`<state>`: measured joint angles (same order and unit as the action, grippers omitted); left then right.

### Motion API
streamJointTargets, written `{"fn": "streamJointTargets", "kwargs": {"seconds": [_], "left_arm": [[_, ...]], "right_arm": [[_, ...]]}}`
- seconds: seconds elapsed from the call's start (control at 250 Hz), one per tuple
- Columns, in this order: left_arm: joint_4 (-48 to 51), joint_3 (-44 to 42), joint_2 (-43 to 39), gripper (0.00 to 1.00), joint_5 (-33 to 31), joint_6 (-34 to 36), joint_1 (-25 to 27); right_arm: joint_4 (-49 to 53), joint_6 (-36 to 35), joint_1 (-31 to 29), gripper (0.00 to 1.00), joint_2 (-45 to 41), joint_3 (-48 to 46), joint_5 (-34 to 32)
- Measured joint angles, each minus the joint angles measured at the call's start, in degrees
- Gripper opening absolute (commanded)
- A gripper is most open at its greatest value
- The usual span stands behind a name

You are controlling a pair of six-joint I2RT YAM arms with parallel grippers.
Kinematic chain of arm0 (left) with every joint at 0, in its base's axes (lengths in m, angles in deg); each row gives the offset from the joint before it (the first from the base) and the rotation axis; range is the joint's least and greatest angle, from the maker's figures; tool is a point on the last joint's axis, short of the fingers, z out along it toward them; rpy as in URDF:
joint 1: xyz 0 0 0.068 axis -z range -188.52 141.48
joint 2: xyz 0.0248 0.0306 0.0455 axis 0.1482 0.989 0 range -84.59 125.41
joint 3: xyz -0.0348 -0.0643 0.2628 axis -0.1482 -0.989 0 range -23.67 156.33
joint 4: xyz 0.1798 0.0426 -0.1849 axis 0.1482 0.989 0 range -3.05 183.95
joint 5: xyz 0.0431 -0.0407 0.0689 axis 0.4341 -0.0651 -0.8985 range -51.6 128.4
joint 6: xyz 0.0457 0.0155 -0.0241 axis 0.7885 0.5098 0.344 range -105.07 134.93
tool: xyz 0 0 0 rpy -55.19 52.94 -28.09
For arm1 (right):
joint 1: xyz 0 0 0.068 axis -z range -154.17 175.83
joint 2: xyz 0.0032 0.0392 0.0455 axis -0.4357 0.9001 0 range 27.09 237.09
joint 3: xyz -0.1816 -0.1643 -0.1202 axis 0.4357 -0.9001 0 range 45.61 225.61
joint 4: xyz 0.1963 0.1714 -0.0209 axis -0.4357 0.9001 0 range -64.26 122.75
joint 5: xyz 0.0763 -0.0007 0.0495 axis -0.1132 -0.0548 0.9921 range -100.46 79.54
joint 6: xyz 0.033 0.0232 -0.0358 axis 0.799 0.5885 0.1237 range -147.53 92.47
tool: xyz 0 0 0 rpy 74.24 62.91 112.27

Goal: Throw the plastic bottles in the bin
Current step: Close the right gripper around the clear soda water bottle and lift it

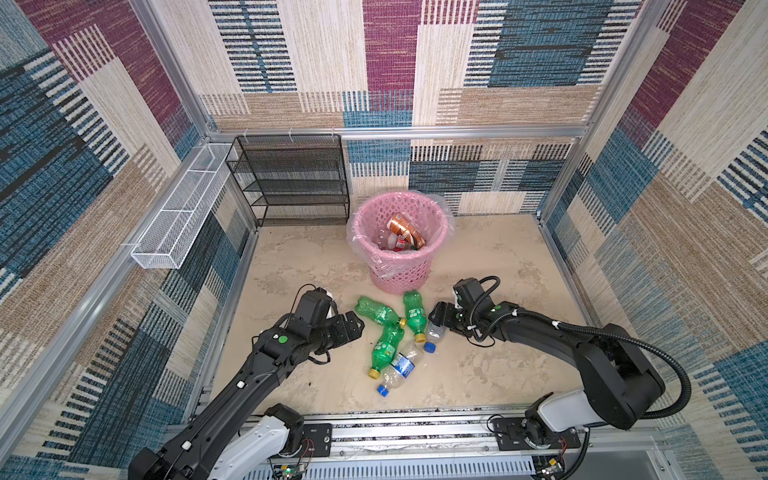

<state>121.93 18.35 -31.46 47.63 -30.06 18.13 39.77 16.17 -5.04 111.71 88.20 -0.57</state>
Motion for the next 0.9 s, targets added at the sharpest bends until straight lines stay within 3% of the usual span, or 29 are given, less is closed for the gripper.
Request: {"fn": "streamJointTargets", "kwargs": {"seconds": [0.532, 0.9], "left_arm": [[-0.02, -0.33, -0.33, 0.91, 0.11, 0.00, -0.68], [-0.02, -0.92, -0.61, 0.91, 0.13, 0.00, -1.03]], "right_arm": [[-0.48, -1.36, -0.02, 0.68, 0.79, -0.02, -2.27], [2.80, -2.64, 0.09, 0.73, -0.70, -0.61, -7.17]]}}
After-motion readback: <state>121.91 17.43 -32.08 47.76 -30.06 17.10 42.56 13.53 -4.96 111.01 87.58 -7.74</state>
